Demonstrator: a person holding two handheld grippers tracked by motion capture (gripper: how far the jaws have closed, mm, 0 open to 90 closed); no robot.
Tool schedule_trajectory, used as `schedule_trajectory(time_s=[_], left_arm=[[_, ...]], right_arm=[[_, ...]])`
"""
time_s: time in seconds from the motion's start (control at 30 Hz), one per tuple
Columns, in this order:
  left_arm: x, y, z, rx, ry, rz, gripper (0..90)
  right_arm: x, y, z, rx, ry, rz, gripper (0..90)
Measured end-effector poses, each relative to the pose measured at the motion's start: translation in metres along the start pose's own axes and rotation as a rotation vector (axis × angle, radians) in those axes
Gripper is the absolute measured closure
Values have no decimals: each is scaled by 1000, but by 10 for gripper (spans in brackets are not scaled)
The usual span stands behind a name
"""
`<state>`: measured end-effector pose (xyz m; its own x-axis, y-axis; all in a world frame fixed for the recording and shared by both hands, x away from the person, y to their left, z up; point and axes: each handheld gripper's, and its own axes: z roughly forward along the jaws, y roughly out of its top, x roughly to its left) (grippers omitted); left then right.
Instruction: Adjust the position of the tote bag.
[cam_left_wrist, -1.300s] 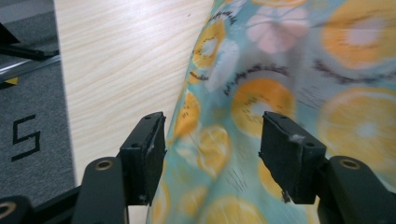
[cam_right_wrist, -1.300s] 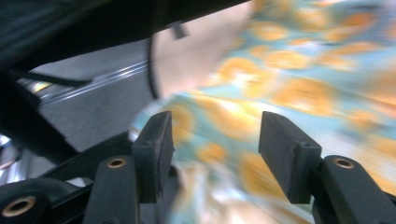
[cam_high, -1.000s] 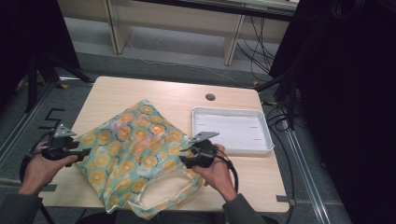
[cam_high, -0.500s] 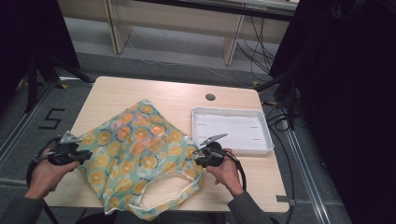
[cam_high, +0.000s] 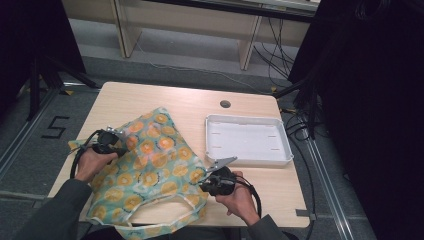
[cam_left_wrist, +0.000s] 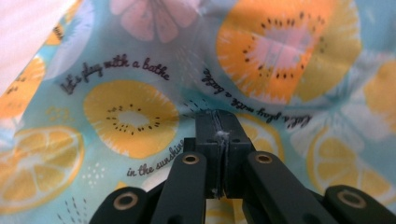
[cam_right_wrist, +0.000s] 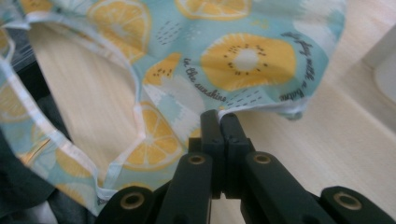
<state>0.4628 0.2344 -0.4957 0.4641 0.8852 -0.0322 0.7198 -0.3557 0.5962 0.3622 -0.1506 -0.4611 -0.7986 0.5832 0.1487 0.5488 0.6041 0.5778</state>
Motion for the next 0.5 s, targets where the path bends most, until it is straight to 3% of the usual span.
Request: schedule_trajectory(time_s=[0.17,0.37,0.43,0.47,0.5], left_arm=[[-6,26,14,26,26,63,880],[-11,56,35,55,16,118,879],[-16,65,42,39,19,143,876],[-18,70,42,67,22,153,876],[-19,73,46,49,25,161,875]], right_arm=[[11,-3,5,-5,39,-12,900],[20,3,13,16,57,-53,900],[21,4,14,22,55,-53,900],[21,4,16,22,56,-48,900],[22,4,17,13,63,-23,900]])
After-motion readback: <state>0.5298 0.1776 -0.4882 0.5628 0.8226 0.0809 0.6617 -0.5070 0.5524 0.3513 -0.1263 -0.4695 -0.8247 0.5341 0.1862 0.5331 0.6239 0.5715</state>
